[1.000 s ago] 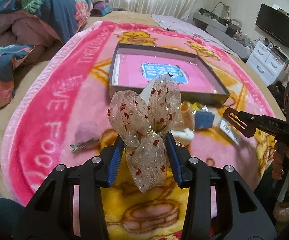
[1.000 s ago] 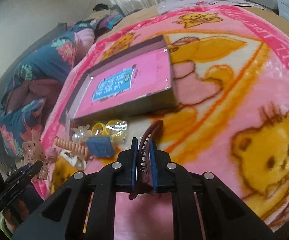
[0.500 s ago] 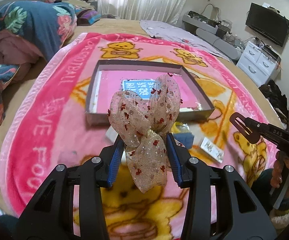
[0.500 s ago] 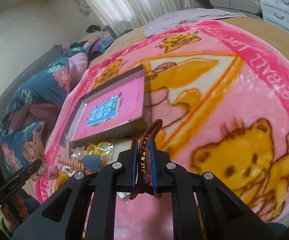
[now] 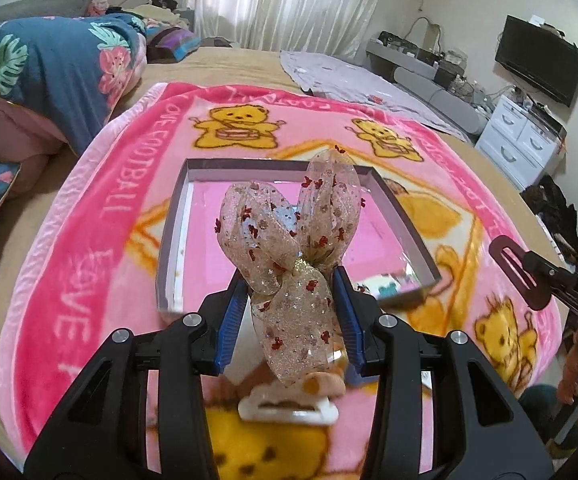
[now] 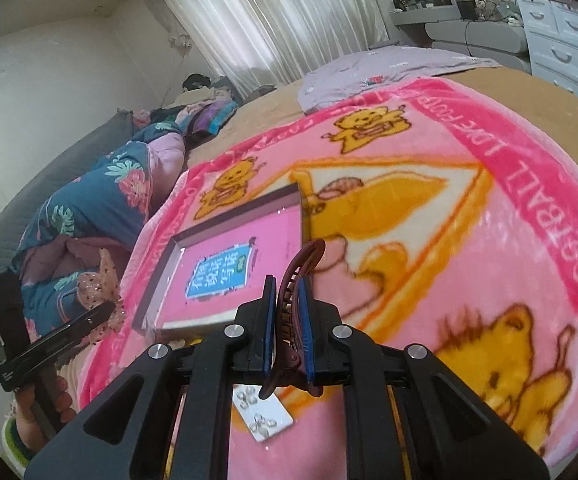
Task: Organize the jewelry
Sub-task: 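Carry the bow with the left tool toward the box while the right tool carries the maroon clip there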
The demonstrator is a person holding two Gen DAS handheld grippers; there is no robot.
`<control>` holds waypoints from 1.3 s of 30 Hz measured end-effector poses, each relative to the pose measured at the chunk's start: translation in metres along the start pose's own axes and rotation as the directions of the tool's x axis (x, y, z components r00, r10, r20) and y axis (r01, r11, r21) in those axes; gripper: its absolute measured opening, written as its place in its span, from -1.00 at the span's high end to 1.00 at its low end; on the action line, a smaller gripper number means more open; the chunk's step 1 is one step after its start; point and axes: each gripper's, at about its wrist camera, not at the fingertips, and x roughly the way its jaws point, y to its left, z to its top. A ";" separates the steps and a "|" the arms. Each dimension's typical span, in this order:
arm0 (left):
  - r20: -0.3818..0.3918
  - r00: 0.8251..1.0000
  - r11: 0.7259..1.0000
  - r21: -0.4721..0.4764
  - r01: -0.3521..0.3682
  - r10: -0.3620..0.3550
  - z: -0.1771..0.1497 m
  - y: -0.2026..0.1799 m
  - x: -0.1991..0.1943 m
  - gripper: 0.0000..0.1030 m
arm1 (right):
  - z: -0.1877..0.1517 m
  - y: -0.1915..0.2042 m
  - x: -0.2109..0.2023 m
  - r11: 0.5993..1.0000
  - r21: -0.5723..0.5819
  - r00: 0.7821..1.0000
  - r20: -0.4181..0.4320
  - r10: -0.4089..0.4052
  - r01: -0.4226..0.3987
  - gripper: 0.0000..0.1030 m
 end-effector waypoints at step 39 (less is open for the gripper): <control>-0.103 0.991 0.988 -0.115 -0.100 0.089 0.013 0.075 0.078 -0.27 | 0.008 0.062 0.161 0.990 -0.139 0.989 -0.142 -0.042 0.022 0.79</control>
